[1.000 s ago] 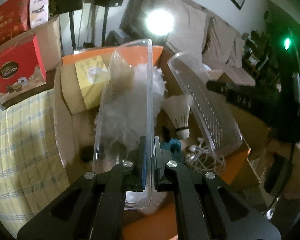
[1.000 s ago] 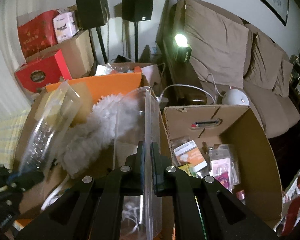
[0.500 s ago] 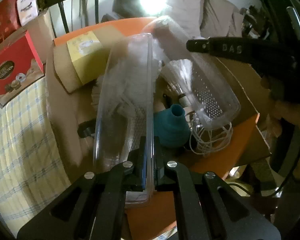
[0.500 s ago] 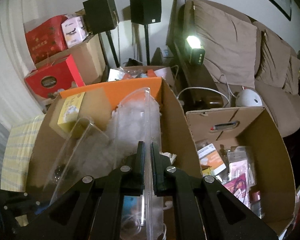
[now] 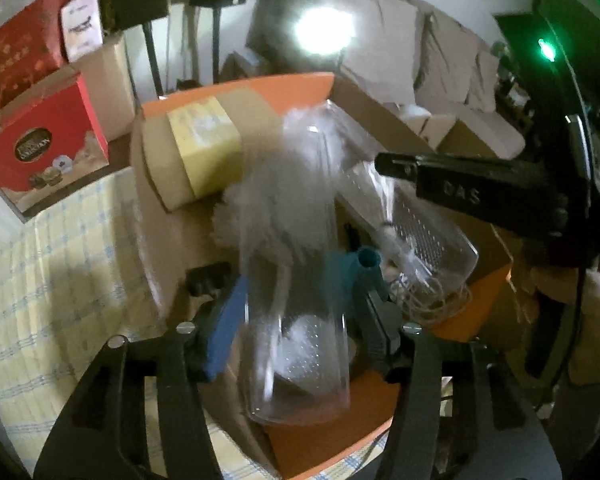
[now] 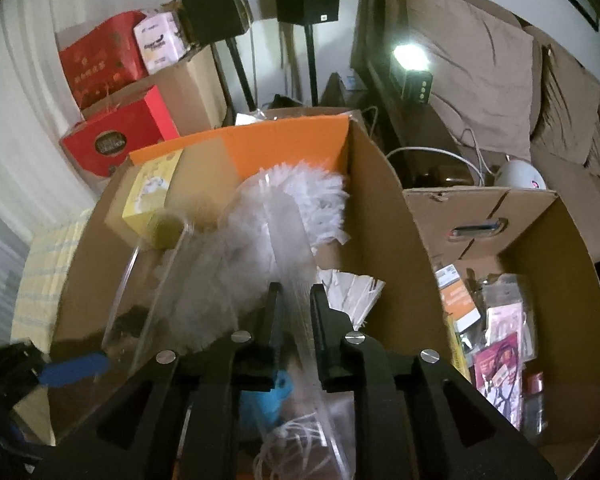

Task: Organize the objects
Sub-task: 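Lower the trays into the orange box and open both tools, then withdraw both tools from the orange box back over the table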

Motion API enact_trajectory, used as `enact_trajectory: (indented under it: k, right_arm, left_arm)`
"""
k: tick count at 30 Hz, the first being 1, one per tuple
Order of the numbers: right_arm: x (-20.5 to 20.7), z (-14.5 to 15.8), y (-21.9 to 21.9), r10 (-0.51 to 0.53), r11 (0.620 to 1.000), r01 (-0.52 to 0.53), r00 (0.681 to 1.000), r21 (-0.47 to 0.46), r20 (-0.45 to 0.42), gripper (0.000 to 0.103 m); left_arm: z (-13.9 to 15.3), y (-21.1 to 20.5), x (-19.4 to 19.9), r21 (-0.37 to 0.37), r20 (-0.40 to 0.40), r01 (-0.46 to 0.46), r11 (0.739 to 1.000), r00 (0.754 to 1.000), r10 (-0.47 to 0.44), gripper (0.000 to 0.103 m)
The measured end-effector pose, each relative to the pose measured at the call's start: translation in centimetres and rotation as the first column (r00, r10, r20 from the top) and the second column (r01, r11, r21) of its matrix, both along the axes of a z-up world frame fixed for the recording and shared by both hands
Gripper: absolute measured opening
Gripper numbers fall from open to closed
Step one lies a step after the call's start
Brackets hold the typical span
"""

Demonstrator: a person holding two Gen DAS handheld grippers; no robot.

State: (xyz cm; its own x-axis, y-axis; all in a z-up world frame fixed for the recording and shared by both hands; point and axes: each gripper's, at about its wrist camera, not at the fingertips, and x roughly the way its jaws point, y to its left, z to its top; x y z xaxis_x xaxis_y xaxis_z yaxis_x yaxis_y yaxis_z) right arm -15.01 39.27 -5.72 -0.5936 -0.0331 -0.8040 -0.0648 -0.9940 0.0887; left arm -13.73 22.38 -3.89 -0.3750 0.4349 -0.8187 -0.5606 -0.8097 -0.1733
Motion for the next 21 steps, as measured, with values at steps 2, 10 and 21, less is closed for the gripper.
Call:
enact_trajectory:
  k: [2,10,21]
  right_arm:
    - [0.4,0.6,0.1,0.000,1.000,0.000,1.000,-0.007,-0.019,0.025]
    - [2.5,2.9,-0.8,0.012,1.000,-0.012,0.997,-0.005,-0.081,0.066]
    - [5.8,4.0,-4.4,0.069,0.997,-0.062,0.987,0.048,-0.143,0.084]
  left_arm:
    - [0.6,-0.8,-0.2,0.014,-0.018,-0.024,1.000,1.000,0.024,0.065]
    - [2.8,-3.3,-0.5,0.028,-0.115,-0.108,0.994,0.987,0.110,0.093]
    - [3.6,-8.0,0.7,0.052,-0.147,-0.213,0.976,0.965,0.218,0.101]
